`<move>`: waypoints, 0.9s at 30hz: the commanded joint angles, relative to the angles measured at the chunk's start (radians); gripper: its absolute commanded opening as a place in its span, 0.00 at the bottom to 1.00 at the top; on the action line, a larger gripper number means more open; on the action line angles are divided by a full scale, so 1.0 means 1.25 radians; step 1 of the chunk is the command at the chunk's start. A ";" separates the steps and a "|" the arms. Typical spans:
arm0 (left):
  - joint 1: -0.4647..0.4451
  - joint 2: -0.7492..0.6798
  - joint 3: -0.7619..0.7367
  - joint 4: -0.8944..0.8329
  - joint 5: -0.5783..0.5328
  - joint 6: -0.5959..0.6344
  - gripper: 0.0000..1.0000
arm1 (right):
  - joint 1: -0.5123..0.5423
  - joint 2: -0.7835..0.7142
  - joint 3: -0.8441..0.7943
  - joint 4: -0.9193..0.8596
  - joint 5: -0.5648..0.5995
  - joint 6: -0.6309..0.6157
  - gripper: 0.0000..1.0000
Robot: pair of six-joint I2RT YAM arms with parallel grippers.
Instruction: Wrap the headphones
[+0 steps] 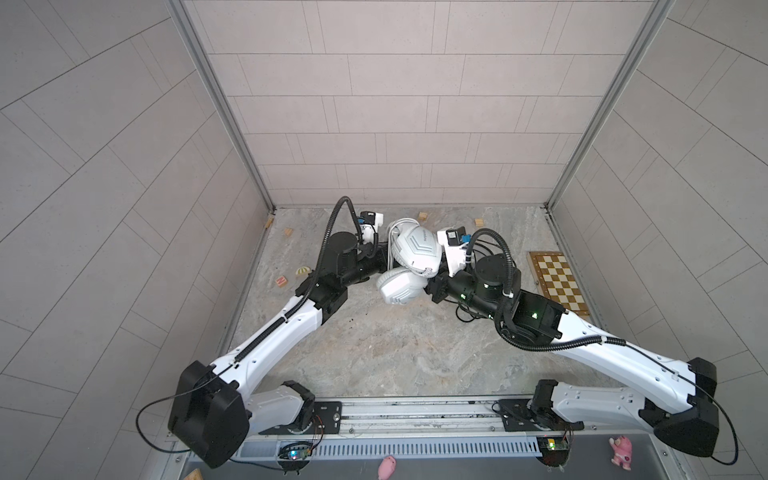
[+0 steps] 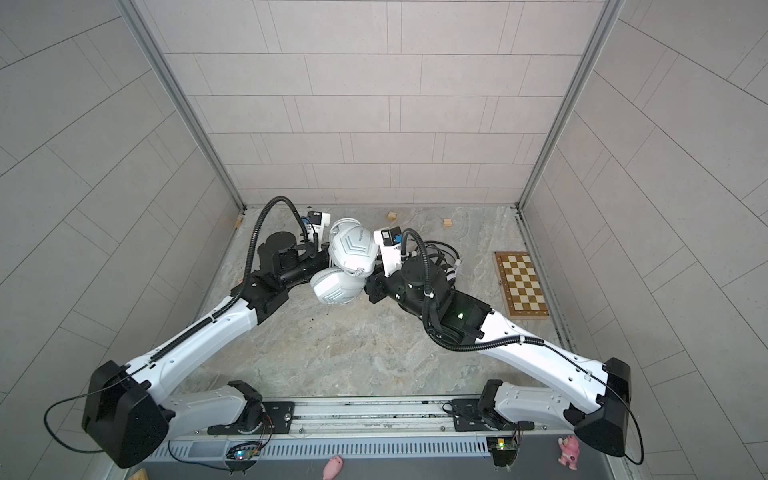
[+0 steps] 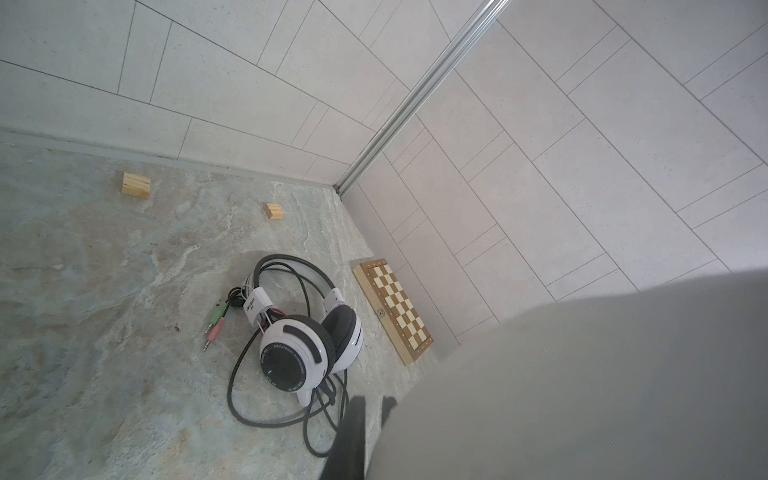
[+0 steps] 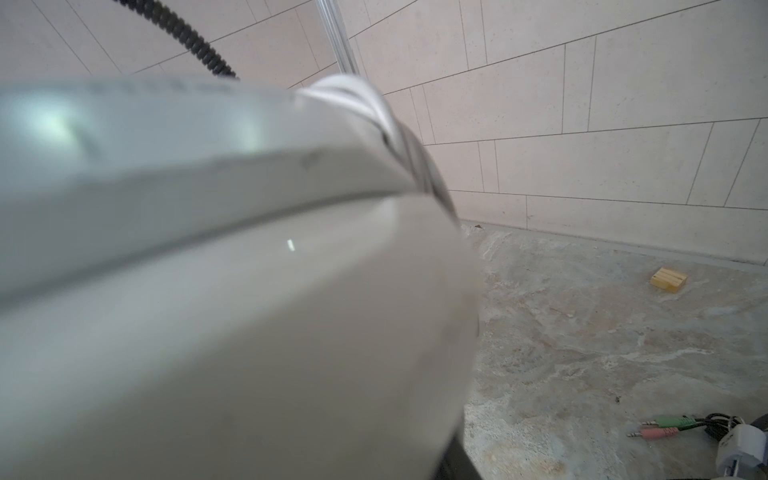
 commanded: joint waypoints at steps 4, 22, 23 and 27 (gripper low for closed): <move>0.058 -0.052 0.035 -0.065 -0.080 -0.001 0.00 | 0.004 -0.014 -0.033 -0.163 0.035 -0.035 0.42; 0.201 0.118 0.067 -0.416 -0.293 0.042 0.00 | -0.031 -0.077 -0.131 -0.193 0.028 -0.021 0.42; 0.207 0.137 0.064 -0.411 -0.293 0.038 0.00 | -0.033 -0.083 -0.138 -0.192 0.027 -0.019 0.42; 0.222 0.227 0.061 -0.374 -0.334 0.035 0.00 | -0.037 -0.101 -0.167 -0.196 0.021 -0.011 0.42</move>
